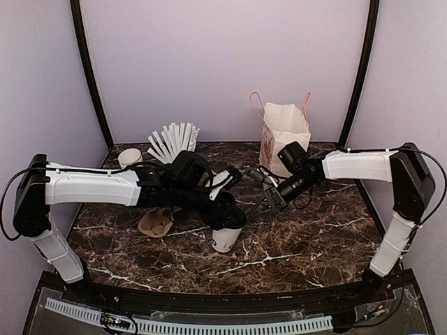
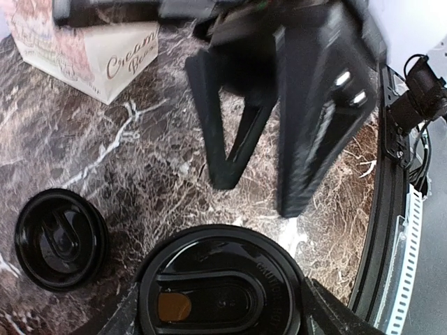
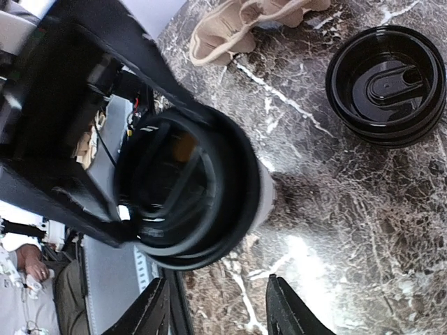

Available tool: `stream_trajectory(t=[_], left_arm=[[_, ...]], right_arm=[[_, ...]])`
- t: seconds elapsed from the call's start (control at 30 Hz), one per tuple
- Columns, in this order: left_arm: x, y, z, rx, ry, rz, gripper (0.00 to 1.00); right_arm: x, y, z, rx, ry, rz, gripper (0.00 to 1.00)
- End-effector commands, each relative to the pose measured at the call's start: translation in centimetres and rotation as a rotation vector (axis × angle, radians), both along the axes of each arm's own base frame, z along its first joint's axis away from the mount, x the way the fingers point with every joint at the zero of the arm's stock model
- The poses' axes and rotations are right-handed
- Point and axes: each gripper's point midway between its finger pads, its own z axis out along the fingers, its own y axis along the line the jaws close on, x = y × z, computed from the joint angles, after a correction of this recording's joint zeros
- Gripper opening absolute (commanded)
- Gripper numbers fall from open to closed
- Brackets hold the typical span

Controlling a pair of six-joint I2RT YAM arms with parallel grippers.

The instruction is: Pack the takeout coffee

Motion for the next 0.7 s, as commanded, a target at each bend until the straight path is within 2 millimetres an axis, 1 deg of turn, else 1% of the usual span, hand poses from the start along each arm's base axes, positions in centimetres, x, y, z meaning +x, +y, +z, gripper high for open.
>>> stream_trajectory(t=[0.0,0.07,0.13,0.17,0.2,0.23,0.47,0.6,0.67], left_arm=[[0.1,-0.3,0.5,-0.098,0.016,0.065,0.76],[-0.2,-0.3,0.4,-0.120,0.007,0.060,0.77],[-0.3,-0.1,0.4,-0.131,-0.008,0.063,0.77],[-0.2,0.0,0.4,-0.135,-0.018,0.067,0.77],[-0.2,0.0,0.6,-0.140,-0.026,0.068,0.77],[-0.3,0.1,0.6,-0.142,-0.030,0.067,0.77],[-1.2,0.2,1.4,-0.174,-0.059,0.050,0.77],[-1.4,0.2,1.8,-0.181,-0.081,0.051,0.76],[-1.6,0.1,2.1,-0.185,-0.088,0.045,0.77]], right_arm=[[-0.5,0.7,2.8,0.086,-0.008,0.011,0.50],[0.1,1.1,3.1,0.087,-0.008,0.006,0.56],[0.6,1.5,2.6,0.066,0.000,0.003,0.63],[0.8,1.7,2.2,0.055,0.013,0.003,0.77],[0.8,1.9,1.9,0.049,0.028,0.007,0.93],[0.7,2.1,1.5,0.043,0.040,0.014,0.98],[-0.5,3.9,-0.6,-0.023,0.053,0.064,0.98],[-0.8,3.9,-2.4,-0.078,0.050,0.058,0.92],[-0.6,3.7,-3.1,-0.100,0.046,0.043,0.90]])
